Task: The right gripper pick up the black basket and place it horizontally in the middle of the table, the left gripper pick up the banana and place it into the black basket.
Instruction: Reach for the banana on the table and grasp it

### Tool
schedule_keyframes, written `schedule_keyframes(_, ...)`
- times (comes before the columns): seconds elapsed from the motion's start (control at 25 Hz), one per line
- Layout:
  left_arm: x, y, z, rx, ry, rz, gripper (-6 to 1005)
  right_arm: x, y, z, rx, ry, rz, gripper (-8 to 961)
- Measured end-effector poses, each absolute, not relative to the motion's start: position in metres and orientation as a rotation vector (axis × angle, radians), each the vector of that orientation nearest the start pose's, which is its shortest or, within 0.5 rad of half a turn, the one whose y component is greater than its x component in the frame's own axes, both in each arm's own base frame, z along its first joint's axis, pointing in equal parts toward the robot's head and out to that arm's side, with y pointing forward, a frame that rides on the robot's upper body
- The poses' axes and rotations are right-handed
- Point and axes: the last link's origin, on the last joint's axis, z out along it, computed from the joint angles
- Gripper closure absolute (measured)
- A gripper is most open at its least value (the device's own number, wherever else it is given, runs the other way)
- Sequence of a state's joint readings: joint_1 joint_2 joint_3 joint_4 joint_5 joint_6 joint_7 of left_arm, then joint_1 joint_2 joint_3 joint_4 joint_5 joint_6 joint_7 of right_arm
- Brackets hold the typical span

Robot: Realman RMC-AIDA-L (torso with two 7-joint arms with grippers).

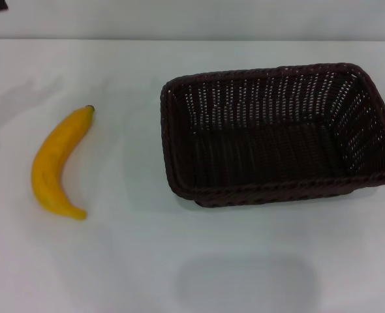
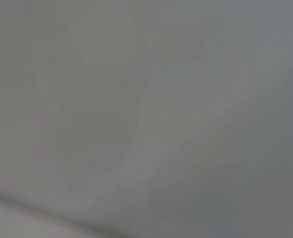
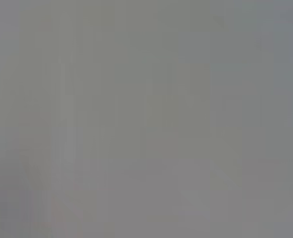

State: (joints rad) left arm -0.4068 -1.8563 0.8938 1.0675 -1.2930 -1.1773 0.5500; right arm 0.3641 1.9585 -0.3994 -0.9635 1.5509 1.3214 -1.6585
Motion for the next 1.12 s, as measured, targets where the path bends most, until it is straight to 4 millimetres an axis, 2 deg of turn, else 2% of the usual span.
schedule_keyframes(0.04,-0.274,0.391,0.159,-1.899,-1.542,-0.709,143,0.332,0.333,0.209,-1.76,0.49,0.785,274)
schedule_keyframes(0.16,-0.265,0.395,0.163,-1.914,-1.673,-0.449,145,0.342,0.328,0.202,-1.729,0.436,0.737,274)
schedule_keyframes(0.24,-0.262,0.396,0.162,-1.909,-1.724,-0.243,147,0.345,0.329,0.198,-1.708,0.413,0.698,274)
schedule_keyframes(0.36,-0.262,0.394,0.16,-1.896,-1.771,-0.047,150,0.345,0.338,0.189,-1.689,0.4,0.657,274)
schedule_keyframes(0.4,-0.259,0.395,0.153,-1.901,-1.791,0.077,151,0.346,0.339,0.188,-1.686,0.402,0.654,274)
schedule_keyframes(0.44,-0.259,0.395,0.153,-1.901,-1.791,0.077,151,0.347,0.341,0.186,-1.682,0.407,0.649,274)
schedule_keyframes(0.56,-0.249,0.403,0.138,-1.918,-1.792,0.217,154,0.353,0.339,0.188,-1.655,0.417,0.635,274)
schedule_keyframes(0.72,-0.248,0.406,0.121,-1.935,-1.795,0.247,158,0.354,0.341,0.182,-1.662,0.398,0.615,274)
schedule_keyframes(0.92,-0.256,0.406,0.097,-1.941,-1.837,0.32,162,0.353,0.344,0.181,-1.653,0.4,0.626,274)
schedule_keyframes(1.12,-0.264,0.404,0.088,-1.914,-1.843,0.398,166,0.349,0.35,0.181,-1.646,0.4,0.634,275)
